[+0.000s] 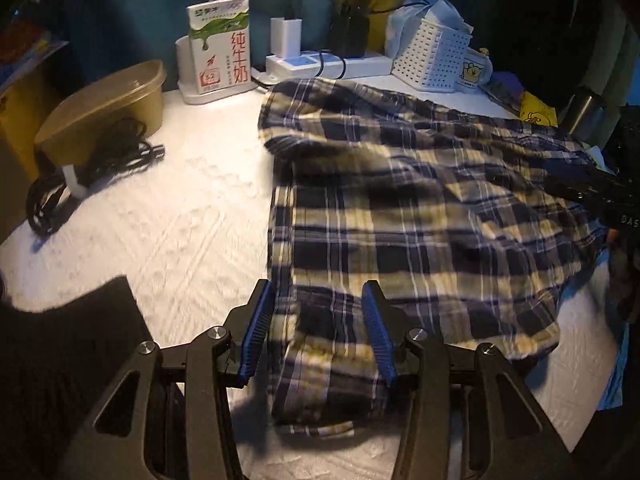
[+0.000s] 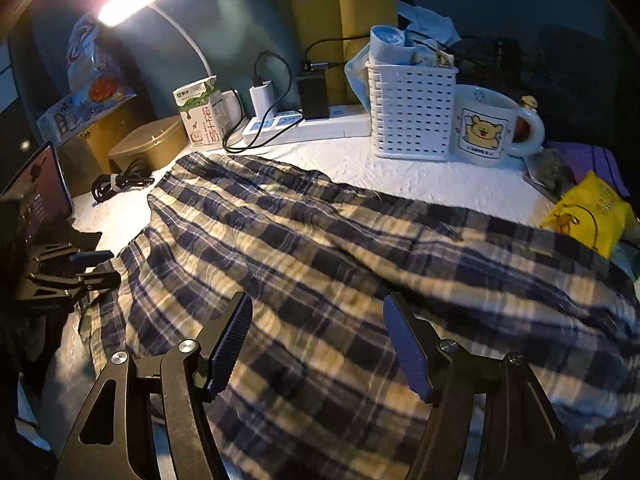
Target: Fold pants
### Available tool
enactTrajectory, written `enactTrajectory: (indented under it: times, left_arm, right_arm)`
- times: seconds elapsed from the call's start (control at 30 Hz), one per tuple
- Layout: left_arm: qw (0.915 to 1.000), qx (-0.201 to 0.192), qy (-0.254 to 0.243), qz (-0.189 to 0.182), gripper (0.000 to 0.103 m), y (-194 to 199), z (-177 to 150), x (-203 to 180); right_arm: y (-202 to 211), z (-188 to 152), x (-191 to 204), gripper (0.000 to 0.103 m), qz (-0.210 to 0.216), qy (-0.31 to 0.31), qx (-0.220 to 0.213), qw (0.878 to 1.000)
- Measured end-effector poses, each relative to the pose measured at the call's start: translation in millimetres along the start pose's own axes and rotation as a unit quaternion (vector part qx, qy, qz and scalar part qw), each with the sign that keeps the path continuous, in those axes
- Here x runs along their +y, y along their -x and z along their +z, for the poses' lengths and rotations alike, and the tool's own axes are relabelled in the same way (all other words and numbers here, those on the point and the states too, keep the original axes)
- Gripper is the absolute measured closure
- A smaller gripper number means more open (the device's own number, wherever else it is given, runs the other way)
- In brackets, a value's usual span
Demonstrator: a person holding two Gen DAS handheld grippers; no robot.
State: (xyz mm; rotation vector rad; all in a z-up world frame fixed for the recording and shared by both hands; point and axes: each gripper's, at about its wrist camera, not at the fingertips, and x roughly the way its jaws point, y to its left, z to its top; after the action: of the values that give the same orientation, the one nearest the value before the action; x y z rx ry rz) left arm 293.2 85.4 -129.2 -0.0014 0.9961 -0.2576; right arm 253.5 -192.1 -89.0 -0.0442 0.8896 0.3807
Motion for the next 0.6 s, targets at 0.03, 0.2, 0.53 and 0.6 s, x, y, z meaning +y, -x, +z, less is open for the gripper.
enactTrajectory:
  times: [0.03,0.2,0.53,0.6]
  left_arm:
    - [0.9999,-0.004,-0.003,0.010,0.081,0.7,-2.9,-0.6]
    - [0.9988,-0.040,0.001,0.028,0.100,16.3,-9.7,-1.8]
    - [0.9949,-0.048,0.040,0.080,0.101,25.2,-33.3,7.3]
    - [0.9949,-0.039,0.049,0.080,0.101,24.3,-43.2,10.1]
  right_arm:
    - [2.0,-2.7,-0.7,0.033,-0.001,-0.001,0.000,1.000]
    - [7.3,-15.2,-3.5,0.033,-0.007,-0.008,0.005,1.000]
    - [4.2,-40.3,-13.3,0.033,-0.010,-0.020,0.023,0.999]
    - [3.4,-44.1,-13.3,0.033,-0.012,-0.019,0.025,0.999]
